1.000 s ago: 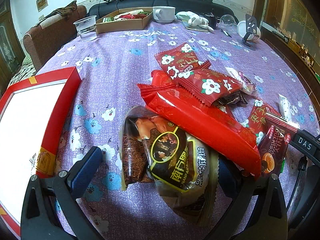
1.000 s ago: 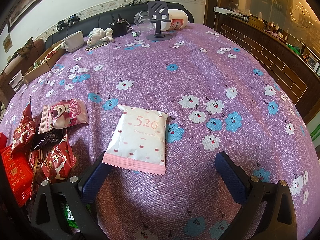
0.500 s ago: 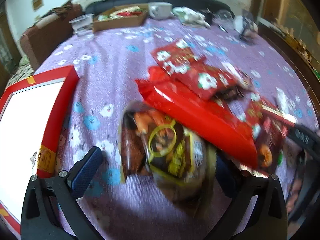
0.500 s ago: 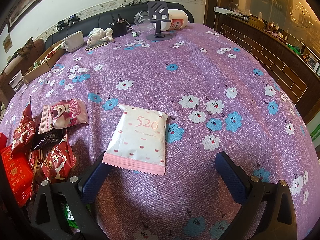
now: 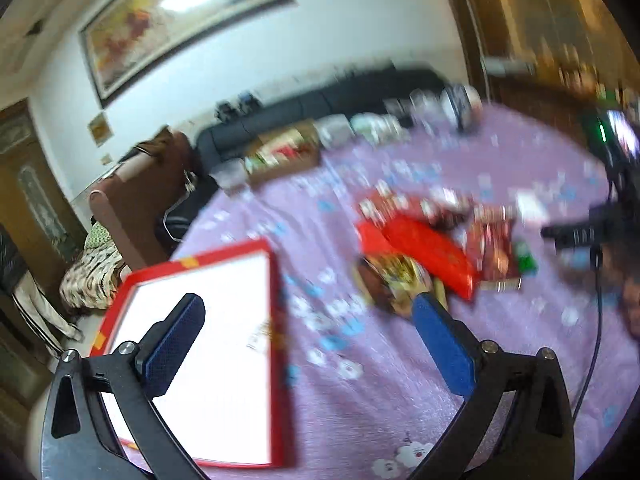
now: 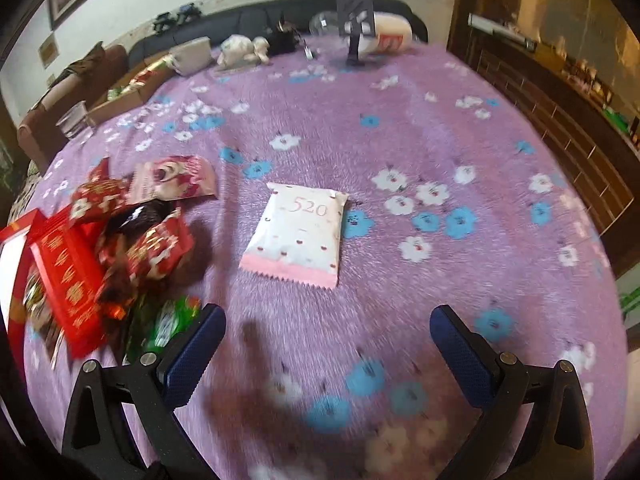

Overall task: Organize snacks
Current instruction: 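Move the left tool toward the snack pile beside the red tray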

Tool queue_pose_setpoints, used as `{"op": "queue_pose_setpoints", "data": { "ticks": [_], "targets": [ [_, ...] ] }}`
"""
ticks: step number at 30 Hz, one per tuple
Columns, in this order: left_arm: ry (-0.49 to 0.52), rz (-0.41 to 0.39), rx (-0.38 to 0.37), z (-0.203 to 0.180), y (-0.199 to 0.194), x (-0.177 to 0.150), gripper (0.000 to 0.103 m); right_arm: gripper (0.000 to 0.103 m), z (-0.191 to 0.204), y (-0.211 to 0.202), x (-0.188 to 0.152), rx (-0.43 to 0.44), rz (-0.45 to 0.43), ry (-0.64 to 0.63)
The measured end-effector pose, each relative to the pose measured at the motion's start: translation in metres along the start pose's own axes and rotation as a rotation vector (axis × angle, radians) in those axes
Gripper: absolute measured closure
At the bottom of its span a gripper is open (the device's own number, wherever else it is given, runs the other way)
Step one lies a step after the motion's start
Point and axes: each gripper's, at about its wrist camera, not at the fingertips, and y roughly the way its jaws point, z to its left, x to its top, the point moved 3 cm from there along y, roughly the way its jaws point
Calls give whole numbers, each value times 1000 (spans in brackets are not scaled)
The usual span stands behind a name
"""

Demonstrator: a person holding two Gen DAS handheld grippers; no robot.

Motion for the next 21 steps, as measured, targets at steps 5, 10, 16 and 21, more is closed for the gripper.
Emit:
{"op": "queue_pose_setpoints", "data": {
  "ticks": [5,10,16,21],
  "targets": [
    [-143,-251,42,57,-54,10,0,0,11,-74,11,77,-276,-13],
    [-193,-264,-5,81,-58,3,0,0,36,-120,18,275,-472,-5],
    [-150,-172,39,84,-38,-18,0,0,73,-81,18,289,-297,-70],
    [-124,-138,97,99,-30,-40,0,0,83,-75,14,246,-267,-133]
  ]
}}
